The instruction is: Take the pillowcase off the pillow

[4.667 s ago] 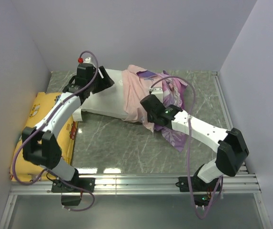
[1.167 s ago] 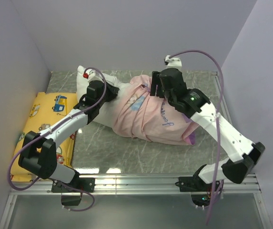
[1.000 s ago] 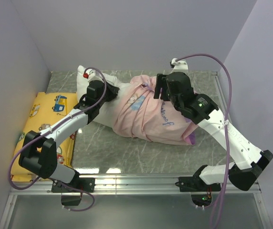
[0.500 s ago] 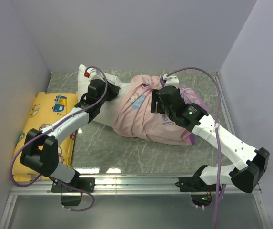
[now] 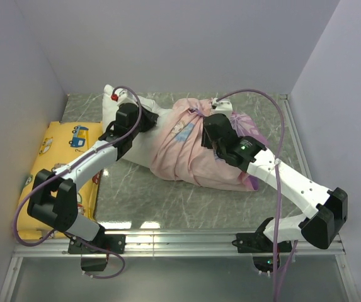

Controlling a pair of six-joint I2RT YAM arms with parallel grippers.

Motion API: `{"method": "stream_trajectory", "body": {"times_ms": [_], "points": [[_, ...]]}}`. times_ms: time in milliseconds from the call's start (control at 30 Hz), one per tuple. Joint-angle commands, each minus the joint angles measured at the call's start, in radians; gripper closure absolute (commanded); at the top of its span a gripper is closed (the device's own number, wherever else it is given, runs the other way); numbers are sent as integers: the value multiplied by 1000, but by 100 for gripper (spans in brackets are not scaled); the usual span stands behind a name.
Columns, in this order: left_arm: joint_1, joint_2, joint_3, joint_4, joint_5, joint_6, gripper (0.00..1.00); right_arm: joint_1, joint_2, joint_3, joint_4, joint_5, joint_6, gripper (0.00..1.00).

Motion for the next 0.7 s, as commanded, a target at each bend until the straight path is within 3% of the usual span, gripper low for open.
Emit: {"method": "stream_trajectory", "body": {"times_ms": [0,167,400,667], "points": [[25,37,-13,-179,2,32,100,10,24,-32,-44,12,24,60],[60,37,-8,-180,20,38,100,8,-8,-38,-76,55,27,83],[202,49,41,-200,91,32,100,-62,-117,-87,-159,118,63,86],[399,112,207,-294,152,54,100,-343,-277,-130,-225,145,46,95]]}}
